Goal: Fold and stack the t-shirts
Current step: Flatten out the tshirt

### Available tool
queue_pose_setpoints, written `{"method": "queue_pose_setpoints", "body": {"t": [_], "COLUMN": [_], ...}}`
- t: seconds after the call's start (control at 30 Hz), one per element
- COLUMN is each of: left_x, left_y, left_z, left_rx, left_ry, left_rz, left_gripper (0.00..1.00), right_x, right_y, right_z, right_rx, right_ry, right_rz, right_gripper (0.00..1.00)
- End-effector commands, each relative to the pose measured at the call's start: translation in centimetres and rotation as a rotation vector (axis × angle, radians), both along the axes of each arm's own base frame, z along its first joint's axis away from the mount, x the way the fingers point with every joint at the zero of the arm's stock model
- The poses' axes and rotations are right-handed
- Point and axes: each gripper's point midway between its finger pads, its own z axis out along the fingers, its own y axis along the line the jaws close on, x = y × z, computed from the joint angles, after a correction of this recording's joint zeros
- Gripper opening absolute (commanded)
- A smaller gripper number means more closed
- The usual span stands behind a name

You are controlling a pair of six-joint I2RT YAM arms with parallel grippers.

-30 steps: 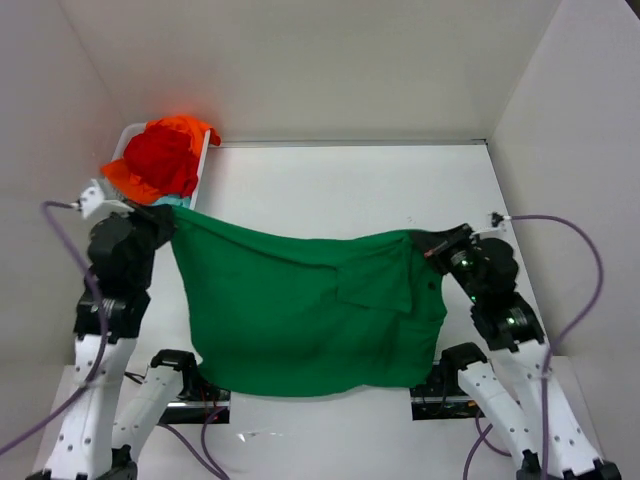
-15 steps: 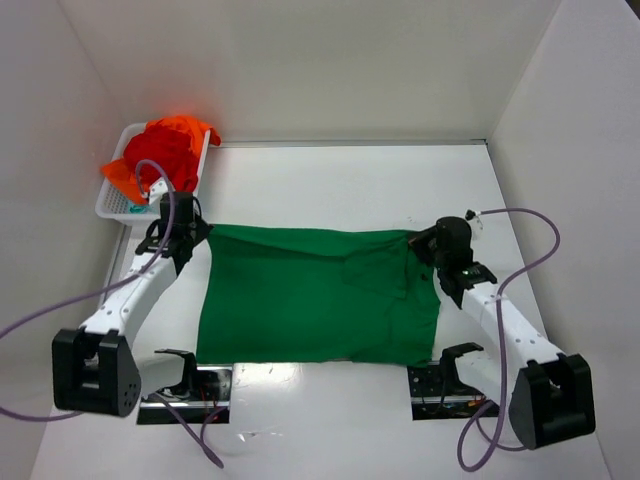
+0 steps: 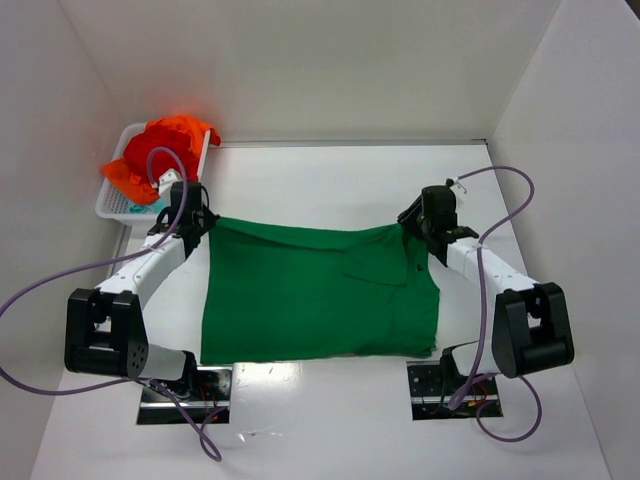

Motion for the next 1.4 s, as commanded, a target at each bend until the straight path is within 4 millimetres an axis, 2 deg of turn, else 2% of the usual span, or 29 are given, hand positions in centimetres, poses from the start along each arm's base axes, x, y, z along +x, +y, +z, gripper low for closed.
{"method": "queue_pose_setpoints", "body": {"t": [0.0, 0.1, 0.13, 0.2, 0.33, 0.6, 0.7, 0.8, 0.83, 1.03, 1.1, 1.23, 1.37], "left_x": [1.9, 1.7, 1.5, 1.5, 1.4, 1.1, 1.1, 1.2, 1.2, 1.2, 1.2, 1.2, 1.3], "left_y": [0.1, 0.1, 0.1, 0.1, -0.1, -0.1, -0.1, -0.1, -0.1, -0.1, -0.2, -0.2, -0.2], "left_z": [2.8, 2.4, 2.0, 2.0, 2.5, 2.5, 2.5, 2.1, 2.1, 1.4, 1.4, 1.4, 1.0], "left_rx": [0.01, 0.011, 0.012, 0.012, 0.005, 0.005, 0.005, 0.006, 0.006, 0.007, 0.002, 0.002, 0.002], "left_ry": [-0.098, -0.089, -0.079, -0.079, -0.099, -0.099, -0.099, -0.09, -0.09, -0.071, -0.071, -0.071, -0.062], "left_rz": [-0.004, -0.004, -0.005, -0.005, -0.012, -0.012, -0.012, -0.012, -0.012, -0.012, -0.02, -0.02, -0.02], "left_gripper": [0.0, 0.0, 0.0, 0.0, 0.0, 0.0, 0.0, 0.0, 0.0, 0.0, 0.0, 0.0, 0.0], "right_x": [0.7, -0.1, -0.4, -0.9, -1.8, -4.1, -4.1, -4.1, -3.8, -3.8, -3.6, -3.0, -2.7], "right_y": [-1.8, -2.0, -1.9, -2.0, -1.4, 0.0, 0.3, 0.3, 0.3, 1.1, 1.5, 0.7, -0.3], "right_z": [2.2, 2.0, 1.7, 1.4, 0.4, -5.2, -6.1, -6.6, -6.5, -8.4, -8.5, -8.0, -6.0], "right_rx": [-0.083, -0.07, -0.065, -0.072, -0.066, -0.028, -0.03, -0.038, -0.037, -0.043, -0.045, -0.079, -0.117], "right_ry": [-0.038, -0.021, -0.001, 0.009, 0.04, 0.157, 0.18, 0.189, 0.177, 0.23, 0.232, 0.232, 0.211], "right_rz": [0.002, 0.05, 0.061, 0.083, 0.131, 0.177, 0.188, 0.194, 0.194, 0.236, 0.246, 0.209, 0.165], "right_gripper": [0.45, 0.74, 0.79, 0.81, 0.81, 0.75, 0.73, 0.66, 0.66, 0.64, 0.64, 0.66, 0.68]}}
